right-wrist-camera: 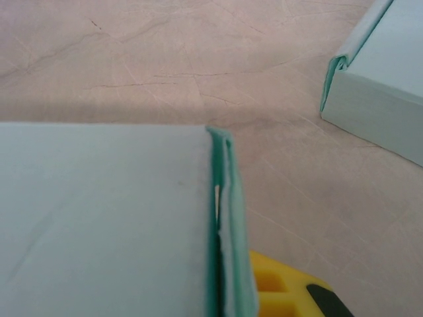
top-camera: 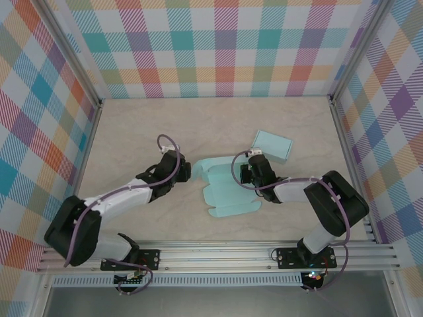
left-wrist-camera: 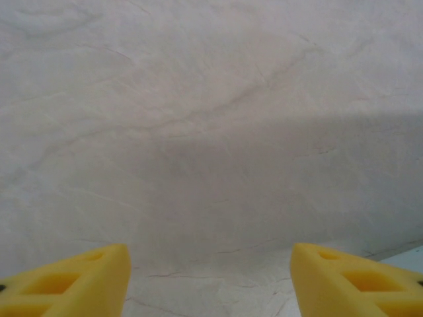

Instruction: Fold the paper box

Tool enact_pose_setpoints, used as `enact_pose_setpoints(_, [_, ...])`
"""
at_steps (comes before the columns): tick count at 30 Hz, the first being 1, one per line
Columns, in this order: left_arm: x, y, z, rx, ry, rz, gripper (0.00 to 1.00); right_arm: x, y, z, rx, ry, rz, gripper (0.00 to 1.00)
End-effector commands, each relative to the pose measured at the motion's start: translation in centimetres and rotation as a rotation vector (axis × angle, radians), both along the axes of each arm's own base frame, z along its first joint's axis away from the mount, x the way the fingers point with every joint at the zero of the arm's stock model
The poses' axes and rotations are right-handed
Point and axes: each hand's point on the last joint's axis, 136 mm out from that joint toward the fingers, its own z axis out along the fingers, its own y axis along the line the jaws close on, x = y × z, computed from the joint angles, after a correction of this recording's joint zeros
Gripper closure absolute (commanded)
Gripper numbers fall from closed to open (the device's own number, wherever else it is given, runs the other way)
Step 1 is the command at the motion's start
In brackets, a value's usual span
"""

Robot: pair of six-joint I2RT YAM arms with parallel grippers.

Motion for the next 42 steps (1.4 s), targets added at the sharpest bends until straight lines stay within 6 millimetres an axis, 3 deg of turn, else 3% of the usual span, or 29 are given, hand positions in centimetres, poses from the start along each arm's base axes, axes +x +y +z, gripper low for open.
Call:
enact_pose_setpoints(1, [2.0,-3.0,1.4,-0.061,-0.043,-0.113,0.44,-0.3,0.5,-0.8,0.007,0.047,0.006,1.0])
enact_pose_setpoints(19, [-2.3,-9.1,-0.5,-0.2,0.015,-0.308,0.52,0.0,1.1,-1.3,0.002,0.092,-0.005,1.0])
enact_pose_setpoints(30, [-3.6,-8.2,0.1,-0.13,-0.014,-0.379,0.52,-0.1,1.3,-1.2,-0.003,0.089,0.003,1.0])
enact_pose_setpoints(38, [-3.8,-9.0,0.6,-0.108,-0.015,-0.447,0.52,-0.2,1.3,-1.2,-0.005,0.091,0.006,1.0])
enact_pose_setpoints(42, [-3.5,-9.8,1.3,-0.117,-0.038,-0.474,0.47,-0.2,1.4,-1.1,-0.007,0.088,0.01,1.0])
